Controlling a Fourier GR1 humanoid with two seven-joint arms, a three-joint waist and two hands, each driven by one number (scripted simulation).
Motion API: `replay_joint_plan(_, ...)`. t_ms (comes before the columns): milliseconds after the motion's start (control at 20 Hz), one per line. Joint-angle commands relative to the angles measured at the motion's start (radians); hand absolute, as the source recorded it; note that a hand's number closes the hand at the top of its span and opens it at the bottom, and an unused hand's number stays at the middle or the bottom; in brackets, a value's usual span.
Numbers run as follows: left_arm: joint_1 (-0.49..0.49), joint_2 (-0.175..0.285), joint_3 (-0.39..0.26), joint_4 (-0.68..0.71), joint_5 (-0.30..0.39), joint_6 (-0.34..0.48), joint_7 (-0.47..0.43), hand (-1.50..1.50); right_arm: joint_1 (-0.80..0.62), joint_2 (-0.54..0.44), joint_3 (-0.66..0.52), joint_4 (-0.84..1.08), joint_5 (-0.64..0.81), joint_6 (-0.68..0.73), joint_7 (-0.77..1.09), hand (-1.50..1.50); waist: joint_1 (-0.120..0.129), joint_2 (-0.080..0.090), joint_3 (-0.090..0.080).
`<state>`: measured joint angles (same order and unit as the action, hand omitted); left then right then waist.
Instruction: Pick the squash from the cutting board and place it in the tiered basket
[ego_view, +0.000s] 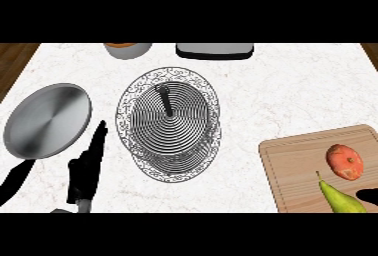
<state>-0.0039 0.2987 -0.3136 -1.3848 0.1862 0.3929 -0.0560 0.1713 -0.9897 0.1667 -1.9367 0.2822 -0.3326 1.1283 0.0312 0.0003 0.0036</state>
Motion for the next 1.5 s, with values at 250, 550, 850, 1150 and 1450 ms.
replay_joint_plan(250, 0.038, -0.012, 0.006, 0.005, -0.003, -0.014, 0.051, 0.00, -0.207, 0.107, 0.078, 0.091, 0.010, 0.141, 0.190, -1.50, -0.015, 0.002, -0.004)
replay_joint_plan(550, 0.014, -0.005, 0.038, 0.054, -0.007, -0.037, 0.028, 0.00, -0.266, 0.188, 0.141, 0.235, 0.045, 0.182, 0.186, -1.50, -0.014, 0.005, -0.005)
replay_joint_plan(850, 0.048, -0.041, 0.024, 0.038, -0.022, -0.012, 0.038, 0.00, -0.289, 0.183, 0.138, 0.245, -0.019, 0.267, 0.237, -1.50, -0.020, 0.002, -0.005)
replay_joint_plan(1150, 0.026, -0.012, 0.044, -0.036, -0.029, -0.026, 0.112, 0.00, -0.328, 0.215, 0.112, 0.328, -0.048, 0.307, 0.188, -1.50, -0.026, 0.000, -0.004)
replay_joint_plan(1450, 0.109, -0.045, 0.026, -0.024, -0.038, -0.039, 0.041, 0.00, -0.351, 0.215, 0.078, 0.338, -0.075, 0.359, 0.203, -1.50, -0.027, -0.002, -0.005)
